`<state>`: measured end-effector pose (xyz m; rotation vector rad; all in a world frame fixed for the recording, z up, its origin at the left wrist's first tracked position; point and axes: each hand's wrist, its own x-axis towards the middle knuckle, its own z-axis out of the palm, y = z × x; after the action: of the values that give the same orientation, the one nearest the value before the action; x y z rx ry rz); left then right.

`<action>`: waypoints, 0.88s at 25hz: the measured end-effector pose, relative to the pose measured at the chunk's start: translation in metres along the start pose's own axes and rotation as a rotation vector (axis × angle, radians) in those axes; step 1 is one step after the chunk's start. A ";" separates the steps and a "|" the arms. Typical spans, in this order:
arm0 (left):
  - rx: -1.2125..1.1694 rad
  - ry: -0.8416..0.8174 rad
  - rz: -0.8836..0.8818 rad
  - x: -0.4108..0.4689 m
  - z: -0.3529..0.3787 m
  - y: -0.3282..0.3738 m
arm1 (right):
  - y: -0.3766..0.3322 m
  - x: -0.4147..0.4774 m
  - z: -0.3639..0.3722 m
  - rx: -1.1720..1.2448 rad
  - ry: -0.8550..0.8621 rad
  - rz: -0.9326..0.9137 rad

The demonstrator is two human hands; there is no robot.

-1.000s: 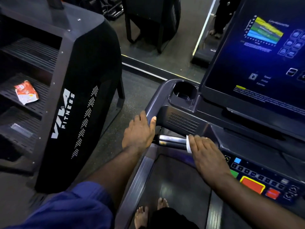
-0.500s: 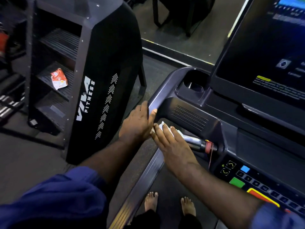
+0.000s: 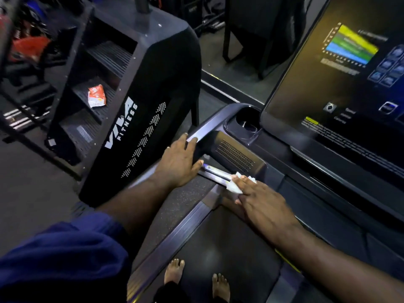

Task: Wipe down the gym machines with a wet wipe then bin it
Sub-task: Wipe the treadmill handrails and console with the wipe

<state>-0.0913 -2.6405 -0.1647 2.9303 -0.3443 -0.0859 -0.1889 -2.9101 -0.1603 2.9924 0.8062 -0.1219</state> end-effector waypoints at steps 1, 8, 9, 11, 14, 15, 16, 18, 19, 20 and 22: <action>-0.006 -0.003 -0.033 -0.010 -0.001 0.001 | -0.002 0.002 -0.003 0.013 0.016 -0.004; -0.024 -0.127 -0.199 -0.083 -0.016 -0.029 | -0.026 0.038 -0.069 0.443 -0.118 0.115; -0.054 -0.144 -0.253 -0.091 -0.019 -0.038 | -0.025 0.045 -0.074 0.497 -0.092 0.119; -0.096 -0.174 -0.347 -0.106 -0.021 -0.055 | -0.025 0.064 -0.071 0.562 0.012 0.066; -0.106 -0.144 -0.363 -0.129 -0.015 -0.081 | -0.041 0.115 -0.067 0.543 0.169 -0.041; -0.121 -0.132 -0.362 -0.136 -0.013 -0.087 | -0.048 0.132 -0.065 0.573 0.207 -0.047; -0.133 -0.137 -0.365 -0.142 -0.012 -0.093 | -0.057 0.146 -0.062 0.613 0.228 -0.039; -0.115 -0.160 -0.356 -0.148 -0.012 -0.108 | -0.083 0.168 -0.047 0.680 0.245 -0.025; -0.087 -0.171 -0.343 -0.150 -0.011 -0.115 | -0.099 0.175 -0.032 0.680 0.233 -0.020; -0.060 -0.176 -0.334 -0.150 -0.011 -0.121 | -0.119 0.177 -0.020 0.661 0.199 -0.019; -0.033 -0.166 -0.305 -0.149 -0.011 -0.129 | -0.159 0.169 -0.001 0.596 0.116 -0.101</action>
<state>-0.2064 -2.4798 -0.1739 2.9248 0.0833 -0.3745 -0.1230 -2.6884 -0.1769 3.5354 1.1024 -0.2302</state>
